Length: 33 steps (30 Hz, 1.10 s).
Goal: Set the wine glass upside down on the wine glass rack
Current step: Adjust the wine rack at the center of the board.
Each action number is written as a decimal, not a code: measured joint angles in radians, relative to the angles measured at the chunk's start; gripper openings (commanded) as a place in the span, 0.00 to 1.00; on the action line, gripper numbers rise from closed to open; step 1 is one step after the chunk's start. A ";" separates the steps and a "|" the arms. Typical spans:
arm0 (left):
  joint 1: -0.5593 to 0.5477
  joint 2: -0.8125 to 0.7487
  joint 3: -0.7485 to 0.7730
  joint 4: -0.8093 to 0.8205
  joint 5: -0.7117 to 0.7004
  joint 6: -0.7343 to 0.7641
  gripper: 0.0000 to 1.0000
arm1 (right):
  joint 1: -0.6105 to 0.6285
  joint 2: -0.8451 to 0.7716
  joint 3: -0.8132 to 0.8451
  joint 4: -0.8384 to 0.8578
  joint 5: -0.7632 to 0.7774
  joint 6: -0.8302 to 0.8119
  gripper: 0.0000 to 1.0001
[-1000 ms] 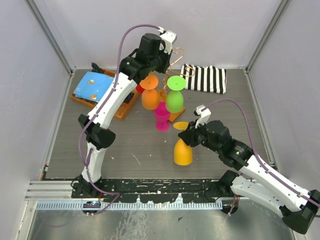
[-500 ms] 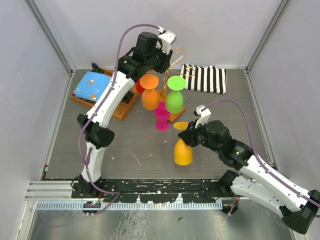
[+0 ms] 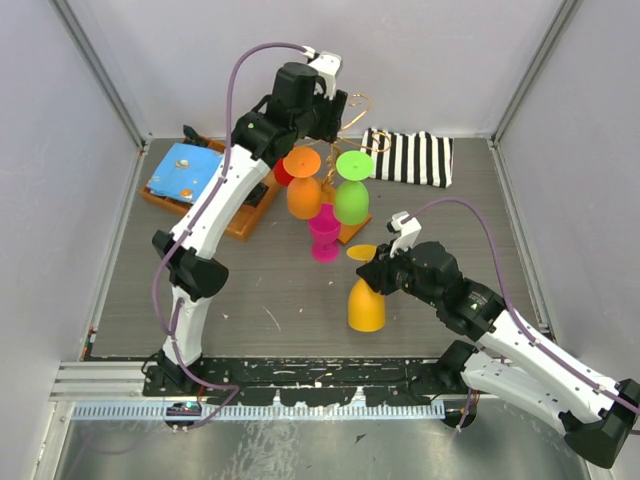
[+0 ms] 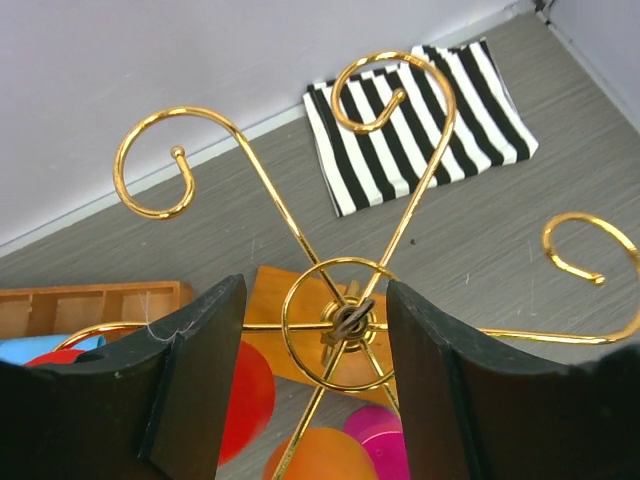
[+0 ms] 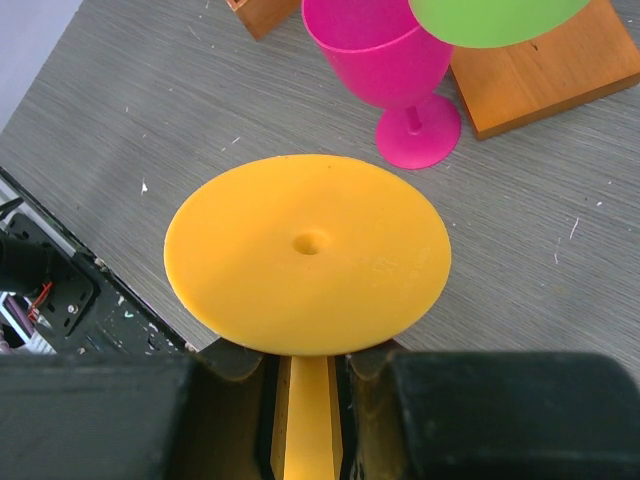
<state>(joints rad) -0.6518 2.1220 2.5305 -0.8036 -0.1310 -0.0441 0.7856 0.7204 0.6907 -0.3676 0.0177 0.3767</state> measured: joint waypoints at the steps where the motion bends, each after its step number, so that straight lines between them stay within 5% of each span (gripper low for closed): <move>1: -0.005 -0.006 0.000 0.010 -0.017 -0.007 0.65 | 0.000 0.000 0.000 0.000 0.000 0.000 0.01; 13: -0.061 -0.023 0.000 0.074 -0.172 -0.086 0.64 | 0.000 0.000 -0.001 0.000 0.000 0.000 0.01; 19: -0.123 -0.019 0.001 0.099 -0.369 -0.144 0.51 | 0.000 0.000 -0.001 0.000 0.000 0.000 0.01; 33: -0.150 0.094 0.010 0.122 -0.559 -0.214 0.53 | 0.000 -0.010 -0.008 -0.001 0.000 0.000 0.01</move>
<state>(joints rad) -0.8017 2.2158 2.5401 -0.6819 -0.6899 -0.2584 0.7856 0.7101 0.6823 -0.3687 0.0181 0.3771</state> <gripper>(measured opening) 0.537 0.226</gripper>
